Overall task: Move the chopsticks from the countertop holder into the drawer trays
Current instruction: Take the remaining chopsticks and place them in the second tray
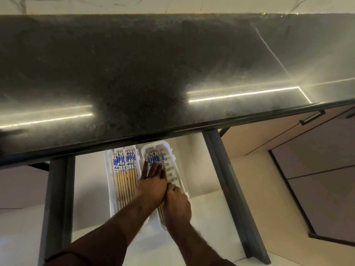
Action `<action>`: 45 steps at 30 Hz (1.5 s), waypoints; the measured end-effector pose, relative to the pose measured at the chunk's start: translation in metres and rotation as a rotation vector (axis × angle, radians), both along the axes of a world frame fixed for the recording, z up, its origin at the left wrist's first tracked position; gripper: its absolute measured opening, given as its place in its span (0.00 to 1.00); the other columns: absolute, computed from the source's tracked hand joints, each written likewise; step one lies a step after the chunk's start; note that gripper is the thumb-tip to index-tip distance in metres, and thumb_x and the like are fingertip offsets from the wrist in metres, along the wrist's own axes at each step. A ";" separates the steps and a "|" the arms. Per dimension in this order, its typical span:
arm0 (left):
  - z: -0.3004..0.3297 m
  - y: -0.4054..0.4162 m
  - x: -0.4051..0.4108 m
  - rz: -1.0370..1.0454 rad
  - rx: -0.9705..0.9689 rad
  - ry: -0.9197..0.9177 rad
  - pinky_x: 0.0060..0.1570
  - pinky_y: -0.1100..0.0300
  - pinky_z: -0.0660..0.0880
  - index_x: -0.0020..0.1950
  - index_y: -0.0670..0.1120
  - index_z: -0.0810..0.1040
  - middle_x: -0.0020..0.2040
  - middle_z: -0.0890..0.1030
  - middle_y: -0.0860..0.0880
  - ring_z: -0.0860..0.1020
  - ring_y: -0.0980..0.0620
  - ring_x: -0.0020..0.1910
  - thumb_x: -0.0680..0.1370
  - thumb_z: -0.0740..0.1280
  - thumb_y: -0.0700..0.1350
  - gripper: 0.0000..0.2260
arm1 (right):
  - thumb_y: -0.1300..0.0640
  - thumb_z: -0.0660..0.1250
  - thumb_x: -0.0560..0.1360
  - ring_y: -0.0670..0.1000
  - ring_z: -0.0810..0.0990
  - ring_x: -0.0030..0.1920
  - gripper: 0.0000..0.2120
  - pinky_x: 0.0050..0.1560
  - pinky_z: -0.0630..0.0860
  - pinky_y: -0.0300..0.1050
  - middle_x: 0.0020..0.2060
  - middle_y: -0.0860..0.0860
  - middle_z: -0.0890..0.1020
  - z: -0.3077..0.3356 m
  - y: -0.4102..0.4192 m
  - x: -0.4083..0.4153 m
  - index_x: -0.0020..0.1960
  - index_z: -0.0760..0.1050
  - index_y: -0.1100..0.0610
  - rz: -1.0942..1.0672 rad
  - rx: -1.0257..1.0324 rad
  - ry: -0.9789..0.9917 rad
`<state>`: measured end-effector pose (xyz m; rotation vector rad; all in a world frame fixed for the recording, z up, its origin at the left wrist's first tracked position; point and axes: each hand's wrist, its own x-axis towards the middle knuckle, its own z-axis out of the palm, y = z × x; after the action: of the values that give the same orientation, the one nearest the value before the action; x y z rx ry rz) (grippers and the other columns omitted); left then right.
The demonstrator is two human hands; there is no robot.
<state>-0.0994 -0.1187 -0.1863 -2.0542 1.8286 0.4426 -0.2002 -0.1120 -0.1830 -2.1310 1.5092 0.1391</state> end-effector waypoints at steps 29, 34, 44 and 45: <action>0.168 0.065 -0.011 0.234 -0.541 0.487 0.74 0.50 0.55 0.76 0.48 0.60 0.77 0.62 0.48 0.60 0.47 0.76 0.81 0.61 0.49 0.24 | 0.50 0.67 0.77 0.50 0.80 0.55 0.19 0.59 0.74 0.42 0.59 0.51 0.81 0.186 0.034 -0.031 0.66 0.74 0.53 -0.154 -0.276 -0.334; 0.243 0.127 -0.018 0.454 -0.818 0.617 0.67 0.49 0.67 0.73 0.49 0.68 0.72 0.70 0.49 0.71 0.47 0.70 0.81 0.62 0.46 0.20 | 0.59 0.68 0.76 0.52 0.80 0.56 0.17 0.58 0.79 0.49 0.58 0.53 0.82 0.259 0.081 -0.032 0.64 0.76 0.55 -0.072 -0.350 -0.501; 0.334 0.249 0.047 0.546 -1.167 0.547 0.64 0.61 0.66 0.69 0.44 0.73 0.67 0.76 0.44 0.74 0.49 0.66 0.78 0.68 0.43 0.19 | 0.57 0.67 0.76 0.44 0.79 0.43 0.07 0.45 0.76 0.36 0.43 0.45 0.81 0.350 0.157 0.028 0.53 0.78 0.52 0.124 -0.473 -0.677; 0.340 0.262 0.059 0.556 -1.183 0.537 0.65 0.59 0.67 0.69 0.44 0.73 0.67 0.76 0.44 0.74 0.49 0.66 0.78 0.68 0.43 0.20 | 0.56 0.67 0.76 0.42 0.78 0.41 0.06 0.42 0.73 0.32 0.41 0.44 0.80 0.355 0.166 0.042 0.52 0.78 0.51 0.146 -0.487 -0.699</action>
<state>-0.0402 0.1436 0.1540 -3.5718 2.0042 -0.0364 -0.1577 0.0537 0.1717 -2.2840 1.0269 -0.9128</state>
